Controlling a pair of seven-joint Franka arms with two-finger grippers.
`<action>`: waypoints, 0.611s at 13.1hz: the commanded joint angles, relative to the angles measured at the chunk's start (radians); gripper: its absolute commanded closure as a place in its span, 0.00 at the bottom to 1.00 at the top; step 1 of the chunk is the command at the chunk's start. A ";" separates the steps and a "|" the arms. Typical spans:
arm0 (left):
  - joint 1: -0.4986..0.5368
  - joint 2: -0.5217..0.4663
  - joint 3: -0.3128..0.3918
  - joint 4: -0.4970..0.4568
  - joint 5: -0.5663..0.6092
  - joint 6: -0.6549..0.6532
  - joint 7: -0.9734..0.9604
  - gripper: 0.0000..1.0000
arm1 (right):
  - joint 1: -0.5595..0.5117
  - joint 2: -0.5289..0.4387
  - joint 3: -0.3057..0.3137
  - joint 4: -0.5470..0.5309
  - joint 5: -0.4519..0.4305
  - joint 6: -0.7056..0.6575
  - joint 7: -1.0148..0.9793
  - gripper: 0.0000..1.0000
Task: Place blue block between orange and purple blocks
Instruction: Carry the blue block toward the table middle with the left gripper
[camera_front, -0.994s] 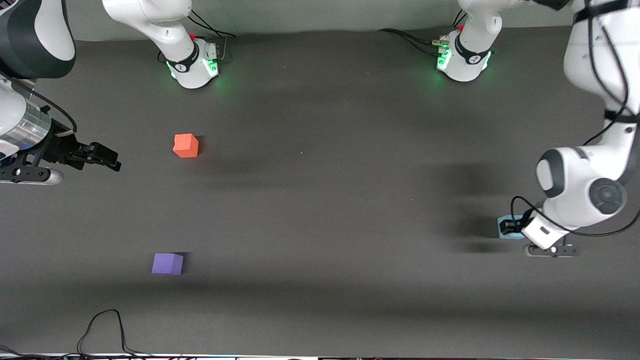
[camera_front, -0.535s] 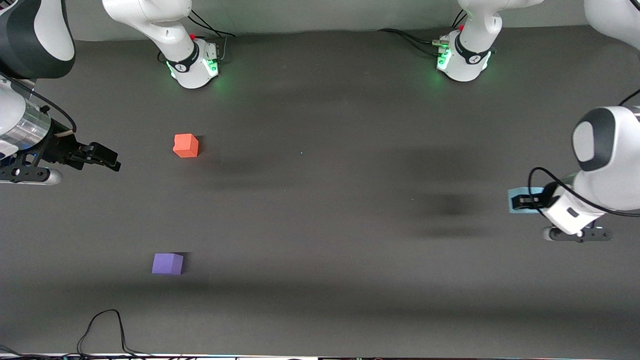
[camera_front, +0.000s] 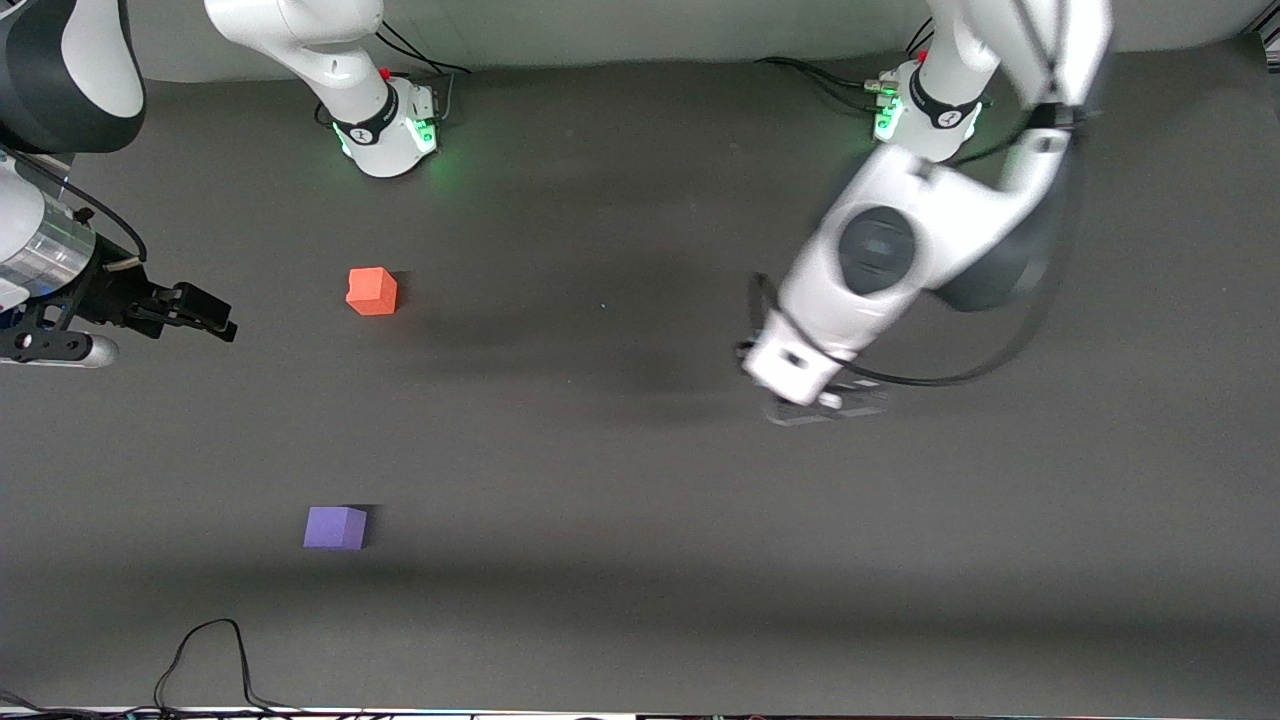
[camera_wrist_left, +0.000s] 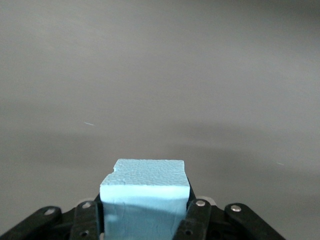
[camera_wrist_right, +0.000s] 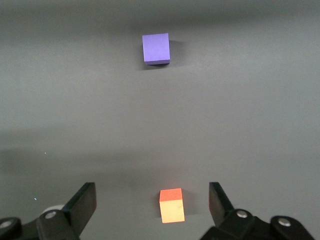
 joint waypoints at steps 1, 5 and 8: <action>-0.152 0.154 0.017 0.156 0.061 0.016 -0.136 0.59 | -0.002 -0.015 -0.002 -0.006 0.019 -0.004 -0.025 0.00; -0.303 0.318 0.020 0.213 0.169 0.129 -0.262 0.59 | -0.002 -0.006 -0.008 -0.013 0.020 -0.005 -0.023 0.00; -0.337 0.400 0.021 0.213 0.207 0.221 -0.321 0.59 | -0.005 -0.006 -0.018 -0.033 0.020 -0.010 -0.025 0.00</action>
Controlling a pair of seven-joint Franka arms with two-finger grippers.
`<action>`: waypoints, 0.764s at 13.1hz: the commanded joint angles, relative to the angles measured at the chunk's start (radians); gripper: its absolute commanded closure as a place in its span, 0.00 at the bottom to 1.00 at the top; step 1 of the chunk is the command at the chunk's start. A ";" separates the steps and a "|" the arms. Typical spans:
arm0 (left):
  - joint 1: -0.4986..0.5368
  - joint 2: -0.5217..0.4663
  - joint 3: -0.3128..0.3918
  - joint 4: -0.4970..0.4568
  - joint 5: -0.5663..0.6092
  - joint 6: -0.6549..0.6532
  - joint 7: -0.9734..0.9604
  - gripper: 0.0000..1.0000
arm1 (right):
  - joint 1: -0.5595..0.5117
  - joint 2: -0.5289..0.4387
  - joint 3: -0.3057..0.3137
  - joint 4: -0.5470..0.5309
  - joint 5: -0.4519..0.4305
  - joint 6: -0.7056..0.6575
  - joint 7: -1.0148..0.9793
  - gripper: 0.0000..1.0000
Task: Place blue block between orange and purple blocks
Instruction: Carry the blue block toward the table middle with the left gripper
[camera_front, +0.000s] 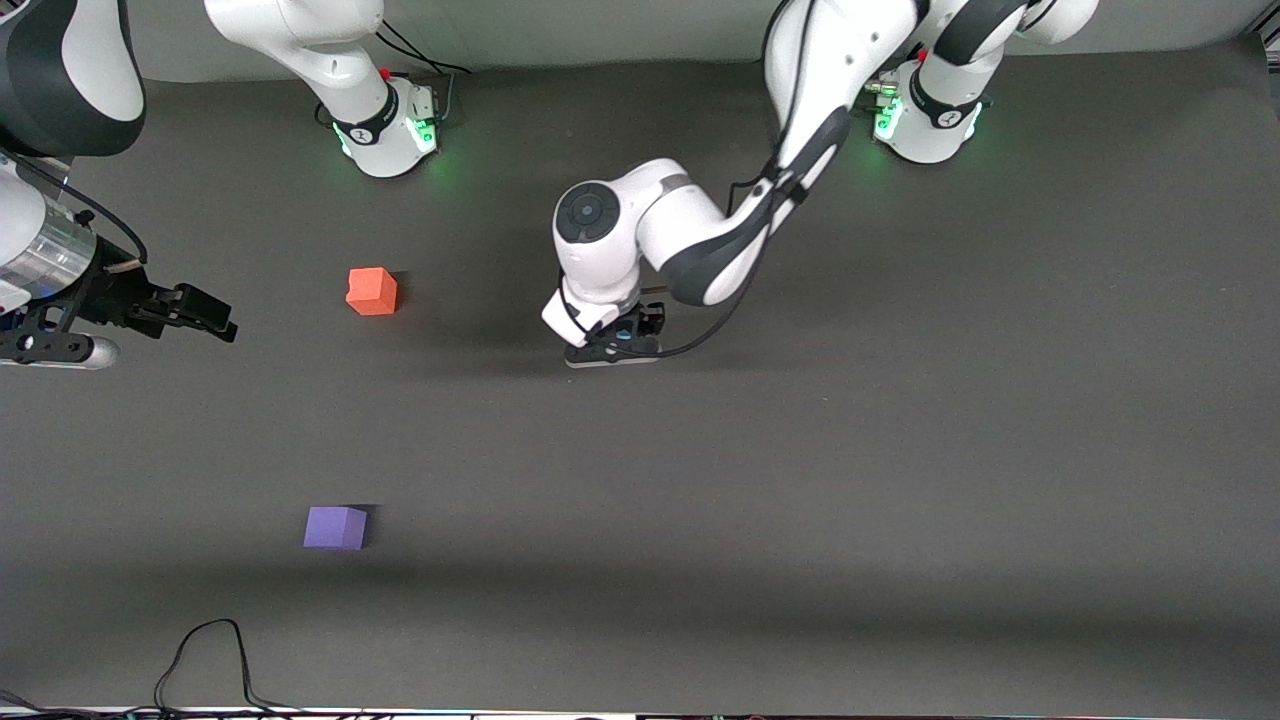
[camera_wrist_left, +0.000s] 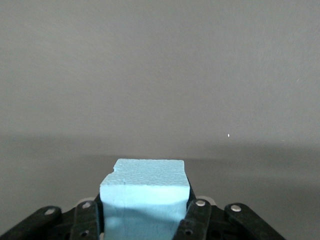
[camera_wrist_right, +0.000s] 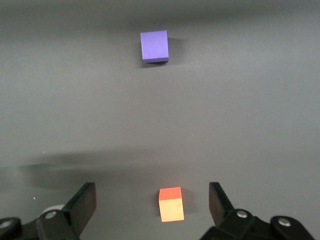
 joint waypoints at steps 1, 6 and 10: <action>-0.033 0.076 0.018 0.052 0.042 0.047 -0.053 0.59 | -0.001 -0.011 -0.014 -0.037 0.020 -0.004 -0.025 0.00; -0.035 0.119 0.036 0.049 0.062 0.098 -0.064 0.54 | 0.007 0.000 -0.012 -0.064 0.019 0.010 -0.025 0.00; -0.033 0.122 0.039 0.047 0.071 0.083 -0.055 0.04 | 0.010 0.003 -0.012 -0.064 0.019 0.010 -0.022 0.00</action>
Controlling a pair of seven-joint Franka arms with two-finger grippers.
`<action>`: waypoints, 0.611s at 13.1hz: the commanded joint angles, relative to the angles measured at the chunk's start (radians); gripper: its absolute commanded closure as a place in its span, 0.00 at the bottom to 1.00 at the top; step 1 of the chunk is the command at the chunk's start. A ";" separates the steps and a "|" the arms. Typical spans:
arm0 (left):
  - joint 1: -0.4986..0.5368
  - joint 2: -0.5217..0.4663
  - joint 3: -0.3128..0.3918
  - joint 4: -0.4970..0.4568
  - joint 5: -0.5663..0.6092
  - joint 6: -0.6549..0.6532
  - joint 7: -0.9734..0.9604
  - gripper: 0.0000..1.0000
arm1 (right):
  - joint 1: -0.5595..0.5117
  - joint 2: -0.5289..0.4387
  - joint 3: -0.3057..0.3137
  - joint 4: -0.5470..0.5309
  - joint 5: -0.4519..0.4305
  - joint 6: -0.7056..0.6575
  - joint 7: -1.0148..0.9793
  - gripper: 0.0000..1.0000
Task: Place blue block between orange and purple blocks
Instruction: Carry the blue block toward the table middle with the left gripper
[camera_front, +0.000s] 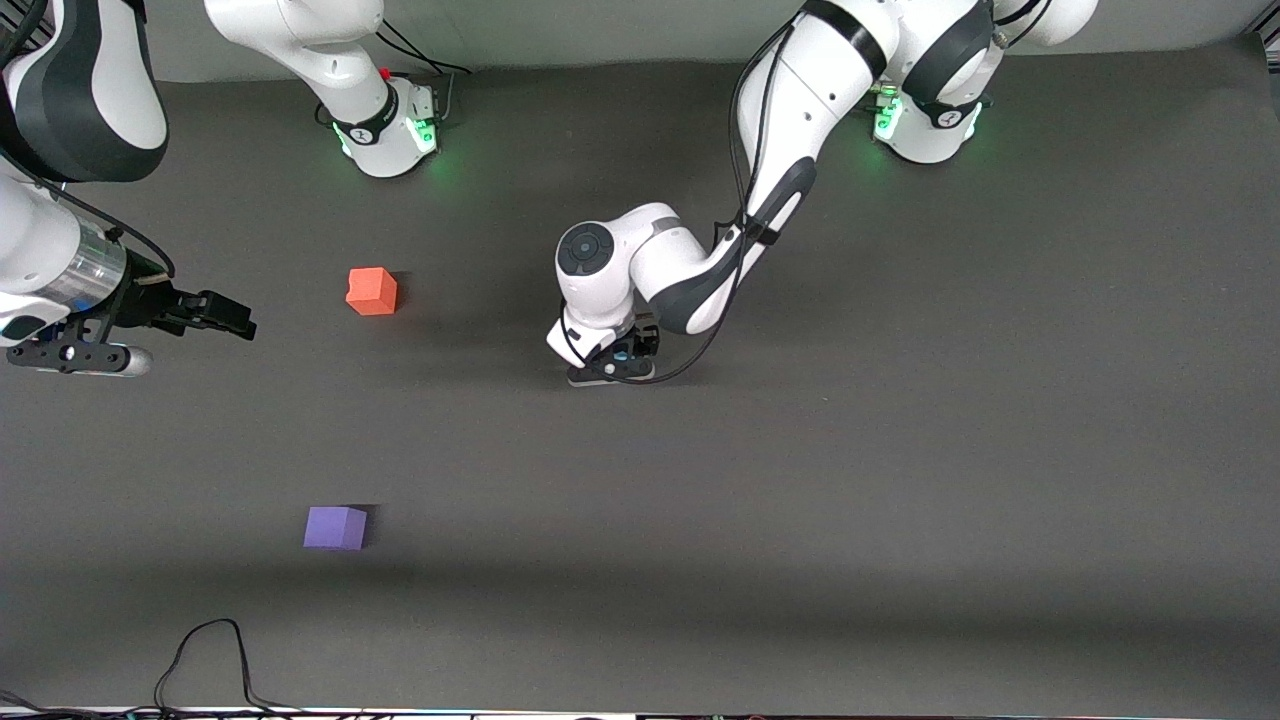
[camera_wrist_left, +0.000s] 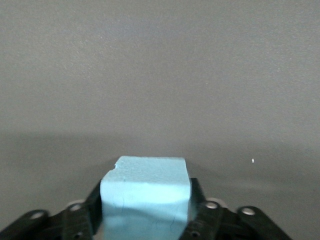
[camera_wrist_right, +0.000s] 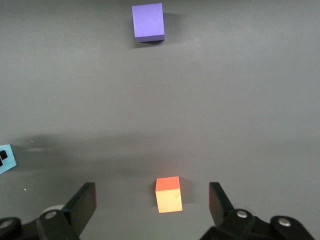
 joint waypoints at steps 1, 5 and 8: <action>-0.013 -0.004 0.012 0.032 0.023 -0.023 -0.020 0.03 | 0.004 -0.005 -0.005 -0.005 0.019 0.007 -0.021 0.00; 0.090 -0.103 -0.015 0.034 -0.009 -0.156 0.050 0.03 | 0.013 -0.005 0.003 0.000 0.019 0.007 -0.007 0.00; 0.235 -0.211 -0.029 0.028 -0.104 -0.250 0.171 0.03 | 0.123 0.022 0.003 0.012 0.020 0.038 0.046 0.00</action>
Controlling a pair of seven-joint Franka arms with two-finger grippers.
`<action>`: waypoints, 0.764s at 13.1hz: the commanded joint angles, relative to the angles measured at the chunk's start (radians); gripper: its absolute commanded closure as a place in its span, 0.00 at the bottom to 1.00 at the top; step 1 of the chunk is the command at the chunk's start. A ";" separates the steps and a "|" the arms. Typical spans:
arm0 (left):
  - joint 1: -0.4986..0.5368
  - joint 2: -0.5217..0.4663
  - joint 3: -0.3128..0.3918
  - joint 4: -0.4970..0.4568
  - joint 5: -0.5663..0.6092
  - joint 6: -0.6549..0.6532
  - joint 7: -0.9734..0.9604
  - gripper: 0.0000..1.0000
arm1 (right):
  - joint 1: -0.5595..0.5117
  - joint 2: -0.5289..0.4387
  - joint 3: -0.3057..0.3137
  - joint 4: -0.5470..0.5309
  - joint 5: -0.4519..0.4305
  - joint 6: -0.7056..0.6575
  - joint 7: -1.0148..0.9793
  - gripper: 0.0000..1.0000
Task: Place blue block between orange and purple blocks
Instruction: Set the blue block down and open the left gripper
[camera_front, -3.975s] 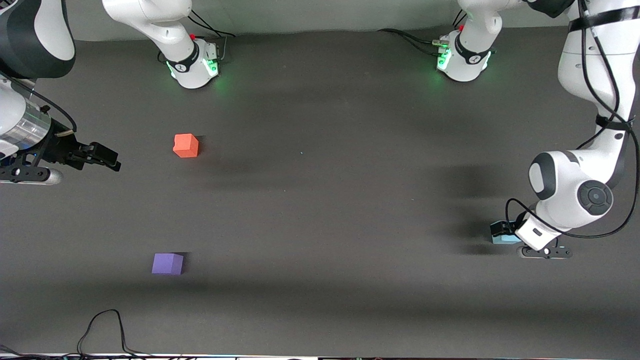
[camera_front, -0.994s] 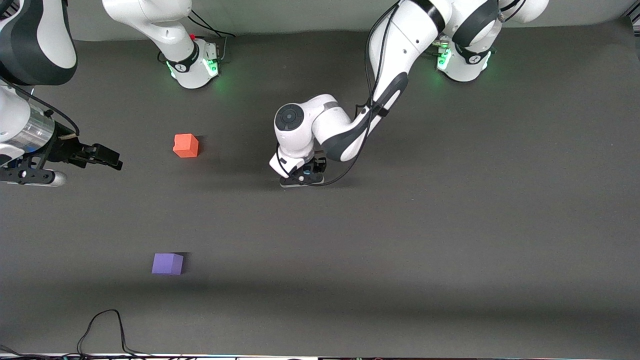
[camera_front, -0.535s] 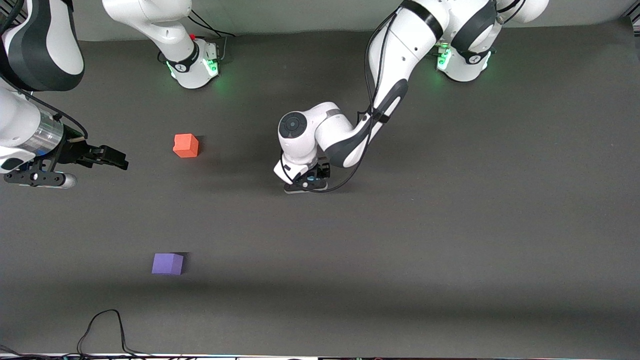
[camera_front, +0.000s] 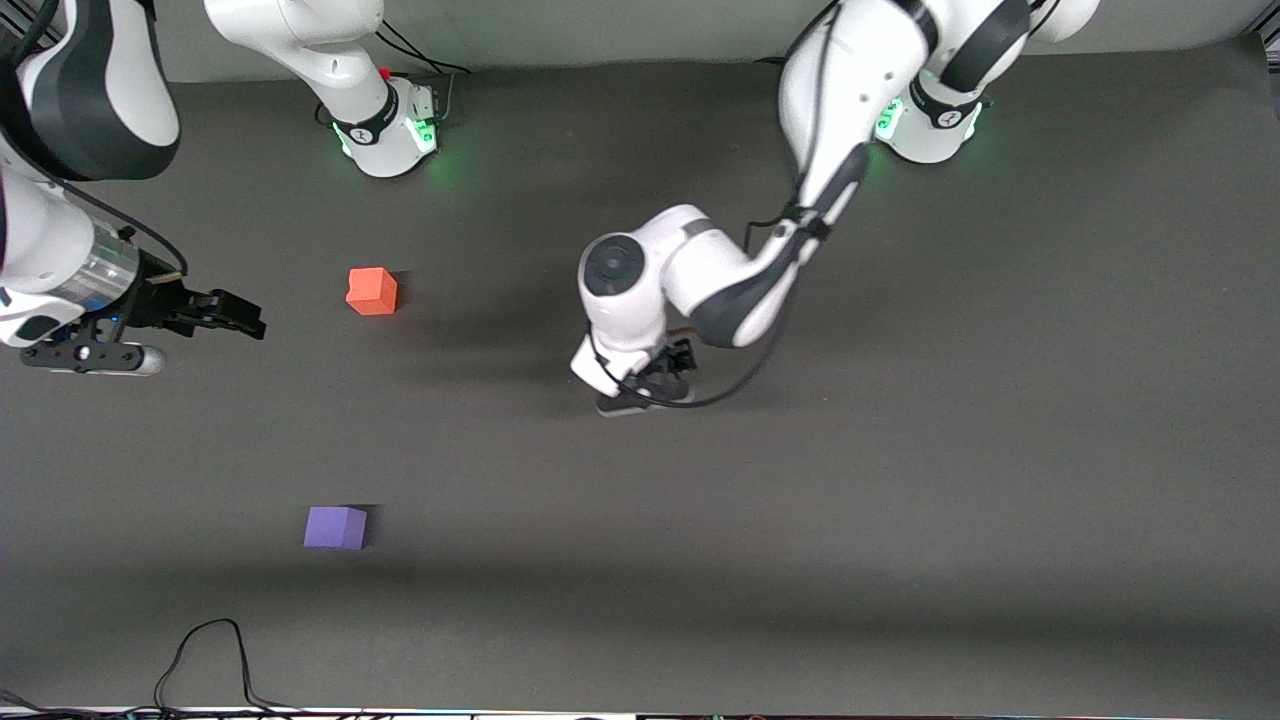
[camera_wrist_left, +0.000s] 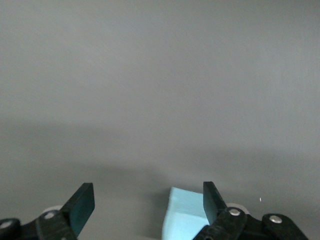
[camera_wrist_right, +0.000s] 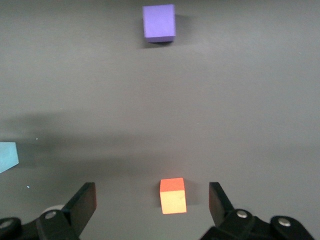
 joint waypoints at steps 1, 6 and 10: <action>0.157 -0.129 -0.021 -0.043 -0.103 -0.103 0.151 0.03 | 0.142 0.055 -0.005 0.047 0.017 0.018 0.122 0.00; 0.511 -0.336 -0.015 -0.130 -0.214 -0.299 0.566 0.00 | 0.416 0.271 -0.005 0.234 0.025 0.046 0.312 0.00; 0.760 -0.428 -0.012 -0.161 -0.203 -0.416 0.928 0.00 | 0.555 0.408 -0.005 0.231 0.051 0.228 0.518 0.00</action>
